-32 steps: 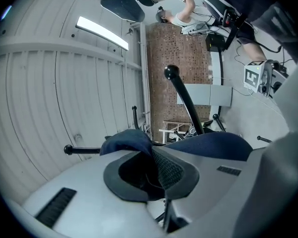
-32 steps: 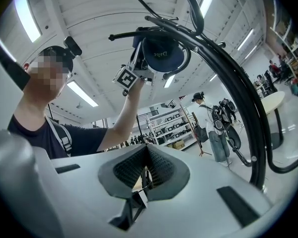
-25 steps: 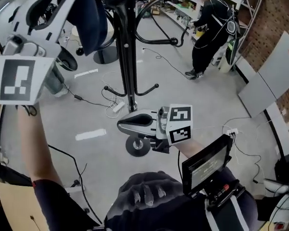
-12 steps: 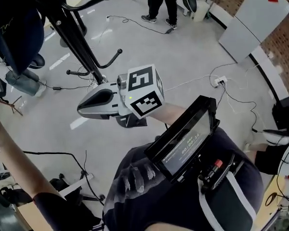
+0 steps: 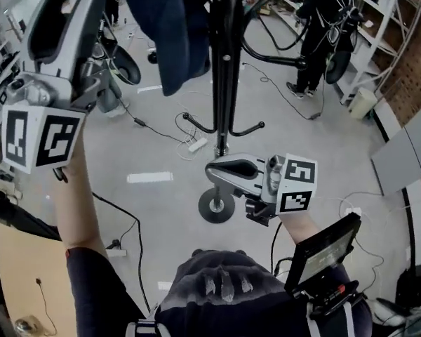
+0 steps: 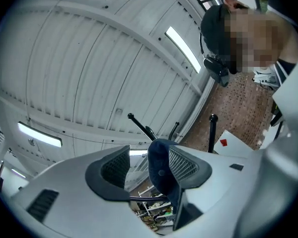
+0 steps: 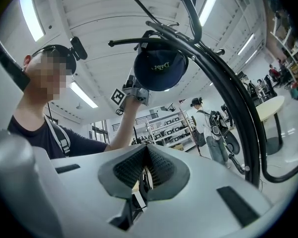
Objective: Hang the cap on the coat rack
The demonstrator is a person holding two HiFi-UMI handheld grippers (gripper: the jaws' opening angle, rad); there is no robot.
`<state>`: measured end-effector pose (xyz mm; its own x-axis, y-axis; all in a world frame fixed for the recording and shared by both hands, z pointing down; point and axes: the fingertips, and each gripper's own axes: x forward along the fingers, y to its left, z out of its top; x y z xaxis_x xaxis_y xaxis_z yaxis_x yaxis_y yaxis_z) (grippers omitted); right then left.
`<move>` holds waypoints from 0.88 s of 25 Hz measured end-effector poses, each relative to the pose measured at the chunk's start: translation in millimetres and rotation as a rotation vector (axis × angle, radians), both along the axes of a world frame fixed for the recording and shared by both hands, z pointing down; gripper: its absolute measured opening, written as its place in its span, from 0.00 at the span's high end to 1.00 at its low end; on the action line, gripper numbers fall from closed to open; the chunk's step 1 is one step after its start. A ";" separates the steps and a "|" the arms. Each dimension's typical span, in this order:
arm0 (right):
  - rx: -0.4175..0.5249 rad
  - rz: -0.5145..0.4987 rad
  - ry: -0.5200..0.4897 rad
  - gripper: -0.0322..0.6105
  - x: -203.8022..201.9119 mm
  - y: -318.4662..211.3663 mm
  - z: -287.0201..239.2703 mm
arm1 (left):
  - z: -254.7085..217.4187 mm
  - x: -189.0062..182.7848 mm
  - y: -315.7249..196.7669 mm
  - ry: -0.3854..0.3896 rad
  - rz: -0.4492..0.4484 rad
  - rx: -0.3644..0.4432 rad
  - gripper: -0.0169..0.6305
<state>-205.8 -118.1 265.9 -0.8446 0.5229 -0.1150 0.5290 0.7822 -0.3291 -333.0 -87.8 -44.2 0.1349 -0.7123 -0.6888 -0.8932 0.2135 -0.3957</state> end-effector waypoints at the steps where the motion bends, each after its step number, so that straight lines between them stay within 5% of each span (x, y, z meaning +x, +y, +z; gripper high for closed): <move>1: -0.001 0.000 0.002 0.95 -0.3 -1.9 3.0 | 3.5 -2.8 4.8 0.009 0.000 0.012 0.59; 5: 0.000 -0.018 0.026 0.95 0.0 -15.9 15.4 | 23.3 -13.3 13.2 0.054 -0.058 0.020 0.59; 9: -0.013 -0.060 0.037 0.95 -3.5 -16.4 15.4 | 68.6 -7.2 9.4 0.030 -0.150 -0.118 0.60; 15: -0.019 -0.085 0.052 0.95 -14.9 1.5 22.1 | 174.0 16.6 8.9 0.098 -0.107 -0.335 0.60; 20: -0.044 -0.096 0.094 0.95 -38.8 28.1 38.8 | 256.5 6.6 26.3 0.267 -0.035 -0.461 0.63; 22: -0.036 -0.111 0.107 0.95 -49.0 37.9 41.4 | 275.3 4.4 27.7 0.277 -0.026 -0.505 0.67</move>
<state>-254.8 -80.2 307.3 -0.7903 0.6108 -0.0477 0.5719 0.7075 -0.4152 -328.7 -60.1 231.1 -0.0238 -0.9626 -0.2700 -0.9751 0.0819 -0.2060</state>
